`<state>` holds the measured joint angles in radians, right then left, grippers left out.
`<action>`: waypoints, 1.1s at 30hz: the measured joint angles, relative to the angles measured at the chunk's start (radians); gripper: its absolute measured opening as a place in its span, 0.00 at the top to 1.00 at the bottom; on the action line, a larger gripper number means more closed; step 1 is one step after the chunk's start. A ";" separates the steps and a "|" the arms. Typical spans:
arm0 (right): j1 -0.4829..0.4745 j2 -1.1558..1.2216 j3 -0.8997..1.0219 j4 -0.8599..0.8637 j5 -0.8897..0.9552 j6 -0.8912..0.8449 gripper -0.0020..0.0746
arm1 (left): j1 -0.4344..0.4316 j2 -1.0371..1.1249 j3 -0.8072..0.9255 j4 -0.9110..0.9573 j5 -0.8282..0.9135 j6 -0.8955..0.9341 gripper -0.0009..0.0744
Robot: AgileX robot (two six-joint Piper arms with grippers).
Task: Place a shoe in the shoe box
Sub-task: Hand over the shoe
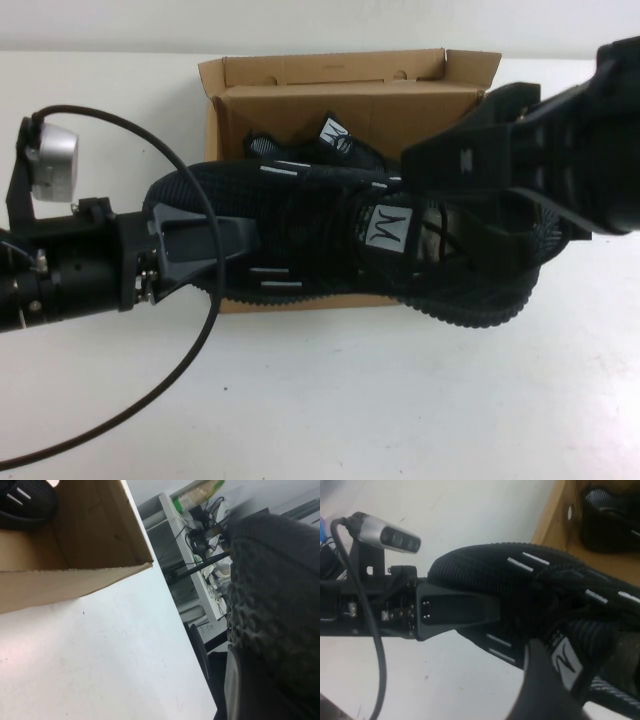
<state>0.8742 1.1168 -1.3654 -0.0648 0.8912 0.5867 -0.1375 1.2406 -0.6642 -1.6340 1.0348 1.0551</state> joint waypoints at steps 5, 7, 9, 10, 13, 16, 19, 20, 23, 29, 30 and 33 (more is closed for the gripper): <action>0.000 0.033 0.000 0.046 0.000 0.010 0.53 | 0.000 0.000 0.000 0.000 -0.009 0.000 0.78; 0.000 0.047 0.000 0.082 0.009 0.010 0.53 | 0.000 0.000 0.000 0.000 -0.009 0.000 0.78; 0.000 0.063 0.000 0.111 0.016 0.012 0.53 | 0.000 0.000 0.000 0.000 -0.009 0.000 0.78; 0.000 0.070 0.000 0.117 0.019 0.020 0.53 | 0.000 0.000 0.000 0.000 -0.011 0.000 0.78; 0.000 0.085 0.000 0.105 0.033 0.077 0.53 | 0.000 0.000 0.000 0.000 -0.022 0.000 0.78; 0.000 0.094 0.000 0.043 0.057 0.156 0.53 | 0.000 0.000 0.000 0.000 -0.024 0.000 0.78; 0.000 0.096 0.000 -0.007 0.094 0.216 0.53 | 0.000 0.000 0.000 0.000 -0.012 0.004 0.78; 0.000 0.096 0.000 -0.017 0.106 0.224 0.53 | 0.000 0.000 0.000 0.000 -0.010 0.004 0.78; 0.000 0.096 0.000 -0.023 0.120 0.239 0.53 | 0.000 0.000 0.000 0.000 -0.010 0.004 0.78; 0.000 0.100 0.000 0.003 0.056 0.245 0.53 | 0.000 0.000 0.000 0.000 -0.005 0.004 0.78; 0.000 0.104 0.000 0.005 0.047 0.245 0.53 | 0.000 0.000 0.000 0.000 0.002 0.004 0.78; 0.000 0.133 0.000 0.018 0.037 0.245 0.53 | 0.000 0.000 0.000 0.000 0.024 0.007 0.78</action>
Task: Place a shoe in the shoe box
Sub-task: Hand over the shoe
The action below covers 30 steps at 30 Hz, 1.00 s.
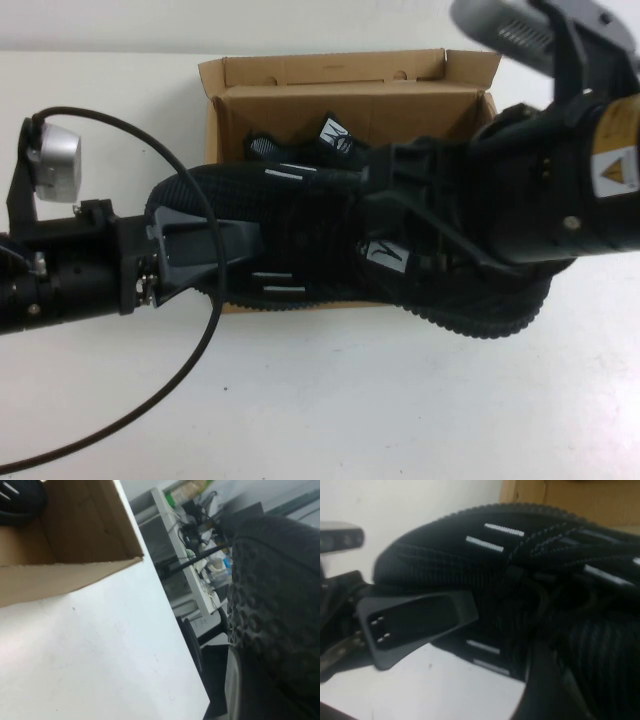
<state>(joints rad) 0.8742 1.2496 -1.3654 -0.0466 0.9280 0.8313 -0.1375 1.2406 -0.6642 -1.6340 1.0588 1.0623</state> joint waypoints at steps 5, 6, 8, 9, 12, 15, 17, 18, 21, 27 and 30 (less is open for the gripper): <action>0.000 0.055 0.000 0.019 -0.006 0.000 0.53 | 0.000 0.000 0.000 0.002 0.015 0.004 0.78; 0.000 0.065 0.000 0.021 -0.013 0.000 0.53 | 0.000 0.000 0.000 0.002 0.015 0.004 0.78; 0.000 0.083 0.000 0.023 -0.025 0.000 0.53 | 0.000 0.000 0.000 0.002 0.015 0.007 0.78; 0.000 0.092 0.000 0.029 -0.034 0.000 0.53 | 0.000 0.000 0.000 0.005 0.013 0.009 0.78; 0.000 0.117 0.000 0.066 -0.063 -0.042 0.53 | 0.000 0.000 0.000 0.008 0.007 0.018 0.78; -0.002 0.133 0.000 0.120 -0.083 -0.133 0.53 | 0.000 0.000 0.000 0.013 -0.004 0.023 0.78; -0.002 0.137 0.000 0.136 -0.094 -0.178 0.53 | 0.002 0.000 0.000 0.014 -0.009 0.027 0.78; -0.003 0.139 0.000 0.140 -0.098 -0.190 0.53 | 0.002 0.000 0.000 0.014 -0.010 0.026 0.78; -0.007 0.141 0.000 0.140 -0.100 -0.208 0.62 | 0.002 0.000 0.000 0.014 -0.014 0.026 0.78; -0.009 0.141 0.000 0.140 -0.102 -0.223 0.93 | 0.002 0.000 0.000 0.014 -0.008 0.028 0.78; -0.009 0.141 0.000 0.140 -0.106 -0.223 0.96 | 0.002 0.000 0.000 0.014 -0.005 0.028 0.78</action>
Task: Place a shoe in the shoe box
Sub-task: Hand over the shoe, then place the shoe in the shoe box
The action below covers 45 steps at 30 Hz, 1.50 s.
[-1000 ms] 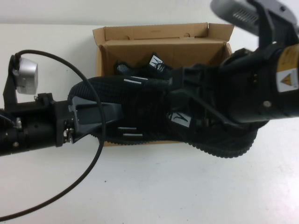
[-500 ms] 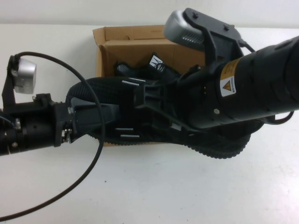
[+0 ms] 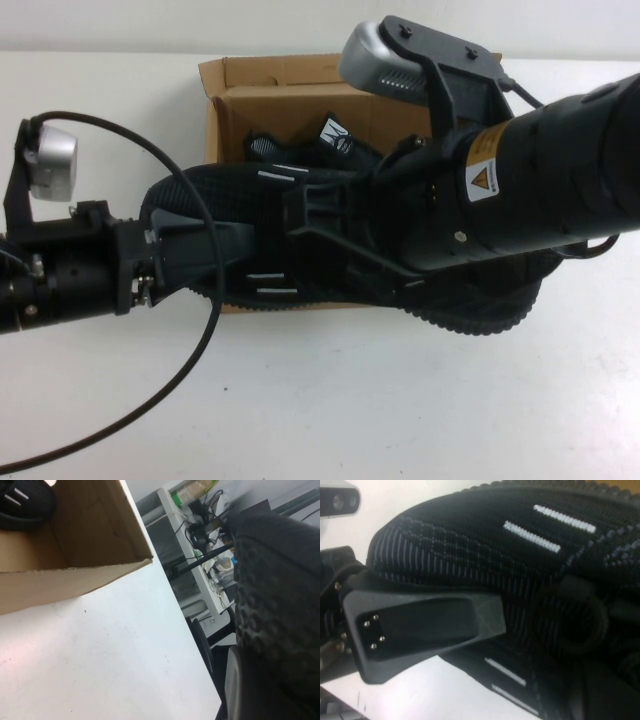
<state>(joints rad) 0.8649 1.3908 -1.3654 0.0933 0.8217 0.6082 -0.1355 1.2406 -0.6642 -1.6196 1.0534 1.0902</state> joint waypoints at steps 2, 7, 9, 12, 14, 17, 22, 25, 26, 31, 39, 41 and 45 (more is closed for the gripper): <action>0.000 0.000 0.000 0.000 0.000 0.000 0.96 | 0.000 0.000 0.000 0.000 0.002 0.000 0.78; 0.000 -0.004 0.000 0.000 0.000 0.000 0.97 | 0.000 0.000 0.000 -0.004 0.013 0.004 0.78; 0.000 -0.007 0.000 0.000 0.000 0.000 0.97 | 0.000 0.000 0.000 -0.011 0.023 -0.002 0.69; 0.000 -0.012 0.000 0.001 -0.001 -0.001 0.97 | 0.000 0.000 0.000 -0.024 0.055 -0.021 0.39; 0.000 -0.013 0.000 0.001 0.004 -0.001 0.97 | 0.000 0.000 0.000 -0.026 0.067 -0.027 0.20; 0.002 -0.021 0.002 -0.006 0.014 -0.001 0.97 | 0.000 0.000 0.000 -0.028 0.077 -0.030 0.11; 0.008 -0.062 0.003 -0.028 0.039 -0.001 0.97 | -0.002 0.000 0.000 -0.034 0.095 -0.030 0.10; 0.008 -0.096 0.003 -0.042 0.074 -0.006 0.98 | -0.003 0.000 0.000 -0.044 0.107 -0.028 0.10; 0.008 -0.107 0.003 -0.053 0.089 -0.008 0.98 | -0.003 0.000 0.000 -0.046 0.107 -0.028 0.10; 0.008 -0.146 0.003 -0.115 0.157 -0.023 0.98 | -0.003 0.000 -0.026 -0.046 0.107 -0.028 0.10; -0.030 -0.150 0.003 -0.163 0.181 -0.058 0.98 | -0.003 0.000 -0.137 -0.042 0.107 -0.020 0.10; -0.075 -0.151 0.003 -0.105 0.186 -0.114 0.98 | 0.006 0.000 -0.166 -0.034 0.110 -0.014 0.10; -0.199 -0.152 0.003 0.036 0.211 -0.244 0.98 | 0.061 0.000 -0.223 -0.035 0.125 -0.010 0.10</action>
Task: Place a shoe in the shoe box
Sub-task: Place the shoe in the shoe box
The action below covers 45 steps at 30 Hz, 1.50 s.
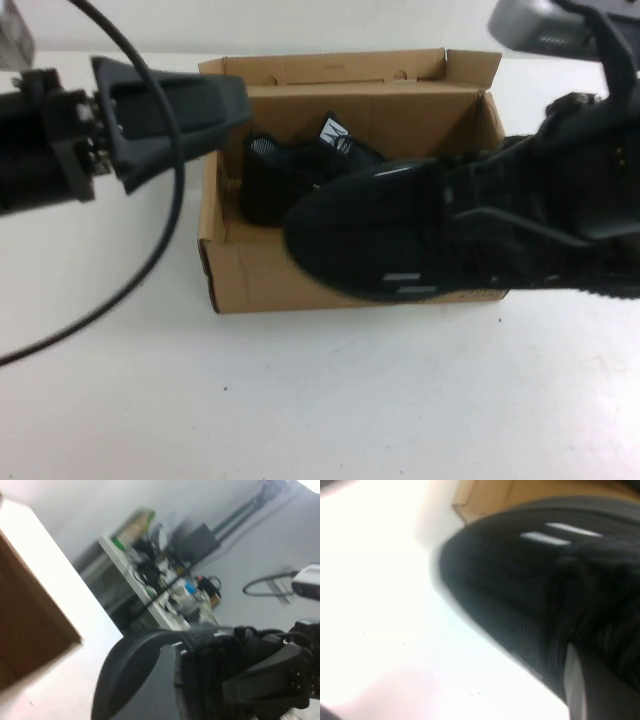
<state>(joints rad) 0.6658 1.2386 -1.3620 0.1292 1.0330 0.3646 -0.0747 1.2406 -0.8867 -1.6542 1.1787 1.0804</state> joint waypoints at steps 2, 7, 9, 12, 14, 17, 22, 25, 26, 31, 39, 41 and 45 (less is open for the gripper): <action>-0.059 0.000 0.000 0.047 0.004 -0.072 0.98 | 0.029 0.000 -0.016 0.002 0.000 -0.006 0.14; -0.201 0.010 0.000 0.208 -0.012 -0.265 0.98 | 0.060 0.000 -0.042 0.076 0.003 -0.005 0.65; -0.244 0.028 0.000 0.297 -0.023 -0.336 0.98 | 0.060 -0.004 -0.044 0.112 0.005 0.022 0.84; -0.284 0.078 0.000 0.428 -0.039 -0.473 0.98 | 0.060 -0.036 -0.044 0.174 0.005 0.048 0.95; -0.298 0.120 0.000 0.503 -0.051 -0.559 0.98 | 0.060 -0.076 -0.044 0.237 -0.016 0.052 0.97; -0.310 0.195 0.000 0.604 -0.082 -0.666 0.98 | 0.060 -0.168 -0.044 0.373 -0.123 0.032 0.98; -0.316 0.312 -0.017 0.705 -0.129 -0.850 0.98 | 0.060 -0.349 -0.044 0.641 -0.291 -0.120 0.99; -0.316 0.378 -0.066 0.720 -0.131 -0.871 0.98 | 0.060 -0.446 -0.044 0.776 -0.342 -0.237 0.99; -0.316 0.400 -0.082 0.722 -0.134 -0.876 0.98 | 0.060 -0.466 -0.044 0.806 -0.349 -0.265 0.99; -0.316 0.495 -0.172 0.743 -0.158 -0.880 0.98 | 0.060 -0.538 -0.044 0.923 -0.339 -0.382 0.99; -0.317 0.642 -0.244 0.775 -0.133 -0.882 0.98 | 0.060 -0.547 -0.044 0.947 -0.308 -0.411 0.99; -0.317 0.673 -0.248 0.777 -0.126 -0.882 0.98 | 0.060 -0.547 -0.044 0.947 -0.308 -0.411 0.99; -0.317 0.730 -0.248 0.792 -0.103 -0.882 0.98 | 0.060 -0.547 -0.044 0.950 -0.308 -0.411 0.99</action>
<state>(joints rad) 0.3483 1.9685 -1.6097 0.9212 0.9296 -0.5173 -0.0150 0.6936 -0.9307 -0.7047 0.8709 0.6690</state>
